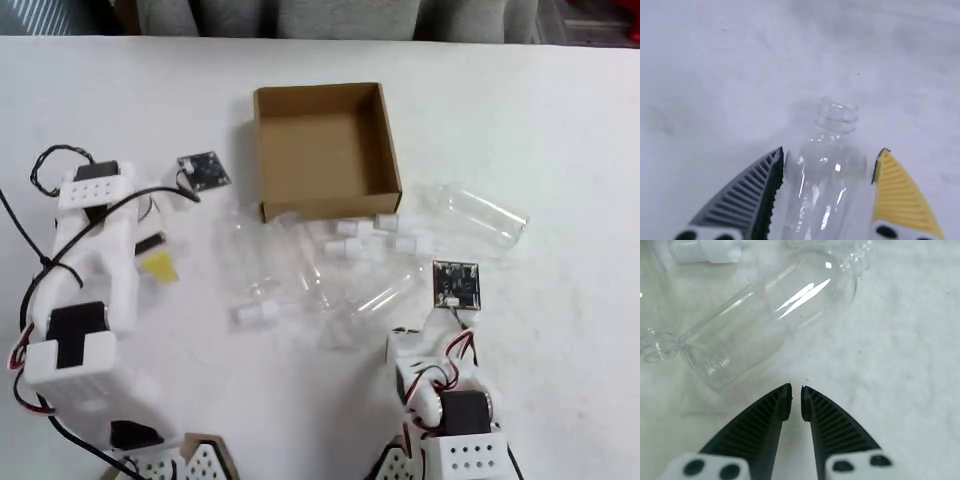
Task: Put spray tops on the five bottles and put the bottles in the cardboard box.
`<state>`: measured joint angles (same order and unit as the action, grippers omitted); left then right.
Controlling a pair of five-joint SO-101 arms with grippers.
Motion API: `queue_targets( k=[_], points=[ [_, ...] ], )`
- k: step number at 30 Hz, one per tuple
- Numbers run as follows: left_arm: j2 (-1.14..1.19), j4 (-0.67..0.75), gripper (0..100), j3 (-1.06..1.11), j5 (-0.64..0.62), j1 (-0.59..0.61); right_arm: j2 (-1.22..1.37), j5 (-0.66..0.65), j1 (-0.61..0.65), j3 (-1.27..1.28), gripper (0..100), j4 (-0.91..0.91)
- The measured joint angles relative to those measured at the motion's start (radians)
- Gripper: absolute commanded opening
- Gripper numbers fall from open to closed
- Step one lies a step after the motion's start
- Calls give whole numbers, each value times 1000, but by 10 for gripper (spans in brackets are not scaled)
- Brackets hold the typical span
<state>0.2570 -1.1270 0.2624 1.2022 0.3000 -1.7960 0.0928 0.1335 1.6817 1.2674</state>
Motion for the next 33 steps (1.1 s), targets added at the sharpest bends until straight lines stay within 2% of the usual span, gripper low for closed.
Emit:
queue_targets(
  k=[8,16,20,25,27,29,33],
  points=[
    [127,31,281,-46,0,0,0,0,0,0,16,0],
    [127,23,15,-46,0,-5,0,0,0,0,16,0],
    [127,9,23,-46,0,-6,0,0,0,0,16,0],
    [132,-121,20,-107,-3,-11,0,0,0,0,16,0],
    [112,-190,21,-133,-75,-25,0,0,0,0,16,0],
    [77,-232,22,-150,-204,-48,0,0,0,0,16,0],
    [21,-249,22,-157,-582,-78,0,0,0,0,16,0]
  ],
)
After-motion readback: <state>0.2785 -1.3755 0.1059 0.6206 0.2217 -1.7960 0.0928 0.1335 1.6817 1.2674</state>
